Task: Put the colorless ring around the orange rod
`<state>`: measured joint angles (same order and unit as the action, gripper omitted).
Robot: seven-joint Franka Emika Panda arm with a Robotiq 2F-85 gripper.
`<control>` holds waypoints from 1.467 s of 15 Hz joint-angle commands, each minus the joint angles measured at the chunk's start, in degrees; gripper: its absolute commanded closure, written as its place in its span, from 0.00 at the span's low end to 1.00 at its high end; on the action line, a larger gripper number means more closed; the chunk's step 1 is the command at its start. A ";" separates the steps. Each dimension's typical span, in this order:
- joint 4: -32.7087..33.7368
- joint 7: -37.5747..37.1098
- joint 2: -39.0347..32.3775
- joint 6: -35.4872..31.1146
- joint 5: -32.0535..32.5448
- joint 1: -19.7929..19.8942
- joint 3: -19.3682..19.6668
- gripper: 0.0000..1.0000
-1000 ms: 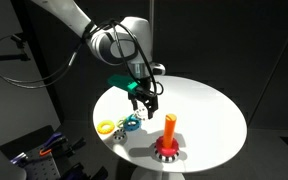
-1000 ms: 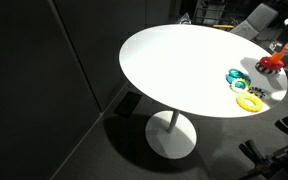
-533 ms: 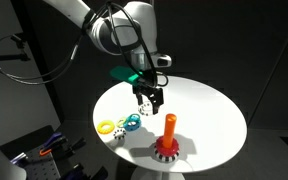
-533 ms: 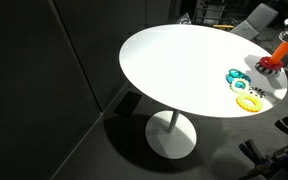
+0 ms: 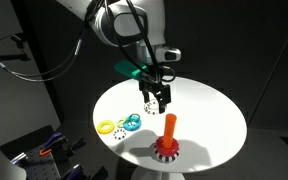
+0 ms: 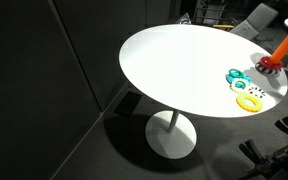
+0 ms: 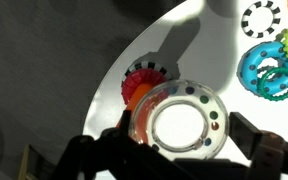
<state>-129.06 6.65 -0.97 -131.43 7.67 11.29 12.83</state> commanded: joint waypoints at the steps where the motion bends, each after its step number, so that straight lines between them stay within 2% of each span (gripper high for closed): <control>1: 2.99 -1.73 -1.12 2.29 0.47 0.98 0.43 0.30; 11: 7.36 -0.66 -5.81 1.90 -2.53 1.79 0.92 0.30; 22: 13.45 -0.35 -11.42 4.78 -4.09 2.46 0.83 0.30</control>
<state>-118.79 5.66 -10.68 -129.50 4.95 12.67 14.02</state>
